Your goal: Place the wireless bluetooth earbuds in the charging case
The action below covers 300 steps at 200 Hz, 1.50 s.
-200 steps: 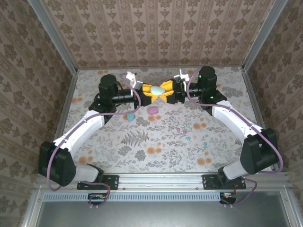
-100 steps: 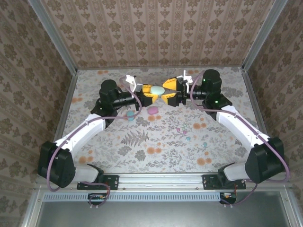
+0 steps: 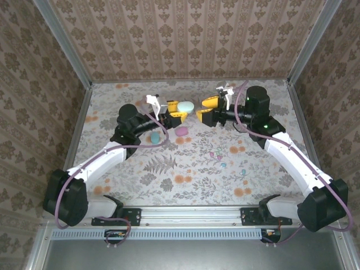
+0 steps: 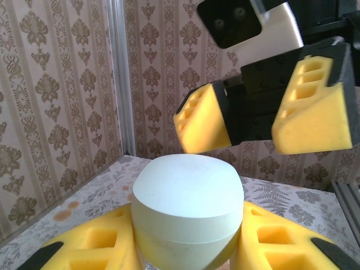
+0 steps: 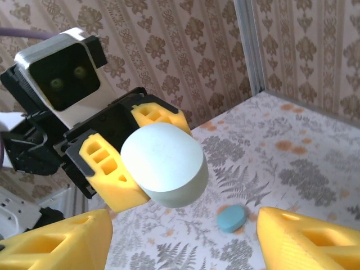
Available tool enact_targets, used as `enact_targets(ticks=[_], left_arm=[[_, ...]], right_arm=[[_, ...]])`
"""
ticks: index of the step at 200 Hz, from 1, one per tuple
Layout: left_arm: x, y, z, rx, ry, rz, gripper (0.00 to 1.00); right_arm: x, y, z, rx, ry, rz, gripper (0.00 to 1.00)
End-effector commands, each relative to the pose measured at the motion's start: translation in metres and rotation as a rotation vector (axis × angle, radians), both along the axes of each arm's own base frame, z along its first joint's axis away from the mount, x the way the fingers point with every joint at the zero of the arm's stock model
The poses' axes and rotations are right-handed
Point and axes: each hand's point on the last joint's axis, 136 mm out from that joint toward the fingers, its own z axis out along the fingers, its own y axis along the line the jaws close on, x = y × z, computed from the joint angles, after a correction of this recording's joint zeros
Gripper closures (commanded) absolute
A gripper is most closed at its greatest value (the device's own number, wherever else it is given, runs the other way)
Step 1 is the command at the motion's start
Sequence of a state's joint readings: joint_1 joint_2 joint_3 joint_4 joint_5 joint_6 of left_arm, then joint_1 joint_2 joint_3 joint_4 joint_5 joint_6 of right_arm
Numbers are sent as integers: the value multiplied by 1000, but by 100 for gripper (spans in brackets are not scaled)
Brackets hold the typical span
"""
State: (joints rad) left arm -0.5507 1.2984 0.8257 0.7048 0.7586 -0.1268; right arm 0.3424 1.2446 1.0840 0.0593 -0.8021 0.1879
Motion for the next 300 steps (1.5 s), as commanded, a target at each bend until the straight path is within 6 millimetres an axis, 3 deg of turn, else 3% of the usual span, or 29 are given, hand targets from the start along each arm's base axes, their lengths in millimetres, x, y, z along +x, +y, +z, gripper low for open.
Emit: enact_targets(ticks=[1,47,161,204,300], left_arm=[[-9,0,21,-54,-77,-9,69],[-12,-3,24,-90,-46,-38,69],[-22,-7,21,-64,-37,-97,70],[-24,-7,25,-69,-34,-109,70],[-28,-13,19,-46,-17,-132,70]], right_arm=[[-6,6,9,14,73,0,30],[-1,12,5,-29,41,-10,29],[5,16,27,54,20,-5,29],[21,10,14,-3,39,-87,32],[39,7,26,26,58,-167,31]])
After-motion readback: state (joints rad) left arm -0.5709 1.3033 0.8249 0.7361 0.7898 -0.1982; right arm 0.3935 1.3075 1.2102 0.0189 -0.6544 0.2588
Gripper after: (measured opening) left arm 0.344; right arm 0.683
